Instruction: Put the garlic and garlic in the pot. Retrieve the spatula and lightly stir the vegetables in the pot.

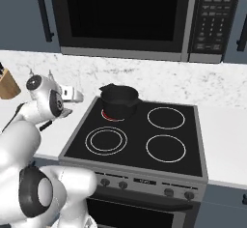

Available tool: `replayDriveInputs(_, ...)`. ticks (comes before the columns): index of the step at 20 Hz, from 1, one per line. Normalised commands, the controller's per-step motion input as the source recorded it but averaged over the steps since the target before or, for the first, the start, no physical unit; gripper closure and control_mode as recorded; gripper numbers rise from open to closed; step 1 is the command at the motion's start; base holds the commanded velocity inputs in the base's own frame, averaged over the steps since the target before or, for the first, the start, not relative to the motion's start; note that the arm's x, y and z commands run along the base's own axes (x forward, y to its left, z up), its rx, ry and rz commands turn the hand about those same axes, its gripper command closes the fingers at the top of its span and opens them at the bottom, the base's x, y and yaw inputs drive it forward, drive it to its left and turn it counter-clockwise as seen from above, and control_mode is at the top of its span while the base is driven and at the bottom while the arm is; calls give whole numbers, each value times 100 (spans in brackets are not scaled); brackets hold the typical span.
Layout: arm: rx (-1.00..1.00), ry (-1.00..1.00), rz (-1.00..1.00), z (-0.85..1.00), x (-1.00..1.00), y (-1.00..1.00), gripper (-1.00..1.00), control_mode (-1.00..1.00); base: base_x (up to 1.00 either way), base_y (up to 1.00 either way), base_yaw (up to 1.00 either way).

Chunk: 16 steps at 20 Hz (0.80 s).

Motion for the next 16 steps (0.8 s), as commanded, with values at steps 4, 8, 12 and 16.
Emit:
replayDriveInputs(4,16,32,0,5,-83,100,-100,-100,0,0,0)
replayDriveInputs(8,8,28,0,-29,-60,100,-100,-100,0,0,0)
replayDriveInputs(12,1,16,0,-65,-3,100,-100,-100,0,0,0)
replayDriveInputs(16,0,15,0,-36,14,100,-100,-100,0,0,0)
